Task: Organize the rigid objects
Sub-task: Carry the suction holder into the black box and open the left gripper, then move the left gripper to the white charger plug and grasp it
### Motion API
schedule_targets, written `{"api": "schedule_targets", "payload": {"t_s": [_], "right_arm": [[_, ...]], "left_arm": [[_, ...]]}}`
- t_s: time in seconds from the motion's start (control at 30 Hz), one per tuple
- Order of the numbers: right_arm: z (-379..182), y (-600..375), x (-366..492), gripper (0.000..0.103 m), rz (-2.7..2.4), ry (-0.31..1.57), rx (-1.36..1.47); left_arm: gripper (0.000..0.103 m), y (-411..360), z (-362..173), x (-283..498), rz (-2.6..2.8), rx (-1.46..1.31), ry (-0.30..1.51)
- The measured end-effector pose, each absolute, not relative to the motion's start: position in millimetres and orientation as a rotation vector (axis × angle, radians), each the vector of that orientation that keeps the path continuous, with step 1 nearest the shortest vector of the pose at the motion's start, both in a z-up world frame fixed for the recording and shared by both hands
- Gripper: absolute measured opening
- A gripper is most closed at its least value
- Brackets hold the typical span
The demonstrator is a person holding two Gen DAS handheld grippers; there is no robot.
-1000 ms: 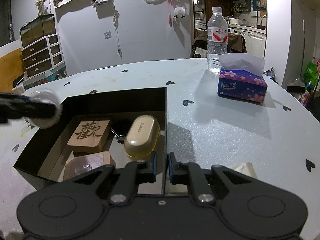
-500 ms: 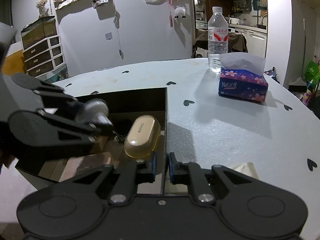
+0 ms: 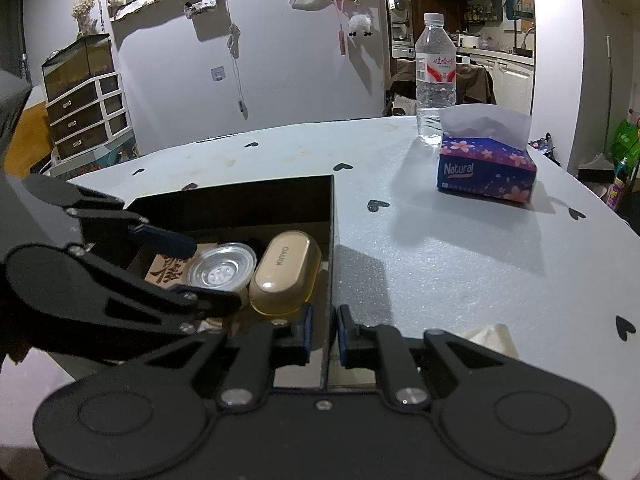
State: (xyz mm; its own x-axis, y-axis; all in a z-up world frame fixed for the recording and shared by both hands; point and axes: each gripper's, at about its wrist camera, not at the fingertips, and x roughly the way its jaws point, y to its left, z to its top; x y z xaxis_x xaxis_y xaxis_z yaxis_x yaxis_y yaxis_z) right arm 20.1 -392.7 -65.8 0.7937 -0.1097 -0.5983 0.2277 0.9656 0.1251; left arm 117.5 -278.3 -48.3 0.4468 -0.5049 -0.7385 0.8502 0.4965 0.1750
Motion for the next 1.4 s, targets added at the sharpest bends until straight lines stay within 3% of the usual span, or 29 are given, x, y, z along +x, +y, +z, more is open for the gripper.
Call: {"api": "schedule_targets", "payload": {"t_s": [0.4, 0.73, 1.13, 1.4], "right_arm": [[-65.6, -392.8, 20.4, 0.013, -0.181, 0.628, 0.195], [-65.7, -393.1, 20.4, 0.013, -0.182, 0.630, 0.193], [-65.6, -393.1, 20.6, 0.013, -0.183, 0.630, 0.193], [-65.6, -393.1, 20.7, 0.013, -0.182, 0.630, 0.194]], "left_arm": [[0.067, -255.4, -32.0, 115.5, -0.926, 0.416, 0.715], [0.091, -234.3, -19.0, 104.0, -0.906, 0.343, 0.711], [0.103, -199.7, 1.1, 91.1, -0.882, 0.225, 0.696], [0.103, -159.9, 7.0, 81.1, -0.815, 0.194, 0.662]]}}
